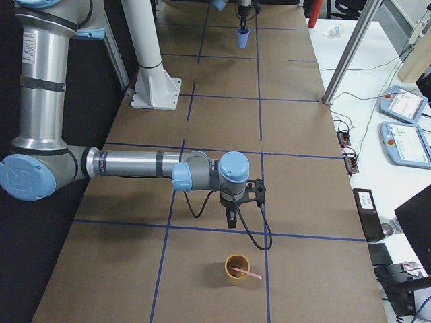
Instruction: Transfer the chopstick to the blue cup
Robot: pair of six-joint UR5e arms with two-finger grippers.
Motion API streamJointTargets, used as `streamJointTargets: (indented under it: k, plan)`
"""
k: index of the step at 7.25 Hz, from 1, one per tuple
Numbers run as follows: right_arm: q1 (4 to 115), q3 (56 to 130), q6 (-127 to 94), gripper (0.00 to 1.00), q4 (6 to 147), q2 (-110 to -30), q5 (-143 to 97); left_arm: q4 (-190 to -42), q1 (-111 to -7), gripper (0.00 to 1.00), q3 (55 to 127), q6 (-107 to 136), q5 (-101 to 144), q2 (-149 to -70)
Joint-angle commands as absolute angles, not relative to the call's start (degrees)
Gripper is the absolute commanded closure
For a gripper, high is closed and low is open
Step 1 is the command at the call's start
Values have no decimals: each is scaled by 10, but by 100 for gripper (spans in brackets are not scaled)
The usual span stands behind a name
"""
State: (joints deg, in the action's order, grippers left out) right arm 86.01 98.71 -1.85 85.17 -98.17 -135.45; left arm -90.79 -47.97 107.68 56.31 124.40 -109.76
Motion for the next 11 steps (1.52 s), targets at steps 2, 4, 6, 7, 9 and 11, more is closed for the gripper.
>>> streamJointTargets:
  k: [2,4,6,7,9,11]
  plan:
    - [859,984,-18,0,852,-982,-1354,-896,-331,96,985,780,1163,-1307]
    - [859,984,-18,0,852,-982,-1354,-898,-288,94,948,797,1120,-1342]
    - [859,984,-19,0,852,-982,-1354,-900,-274,93,938,797,1108,-1341]
    - [859,984,-19,0,852,-982,-1354,-900,-269,92,933,795,1104,-1340]
    - [859,984,-19,0,852,-982,-1354,-907,-268,87,927,794,1104,-1340]
    - [859,983,-18,0,852,-982,-1354,-917,-266,62,922,793,1104,-1339]
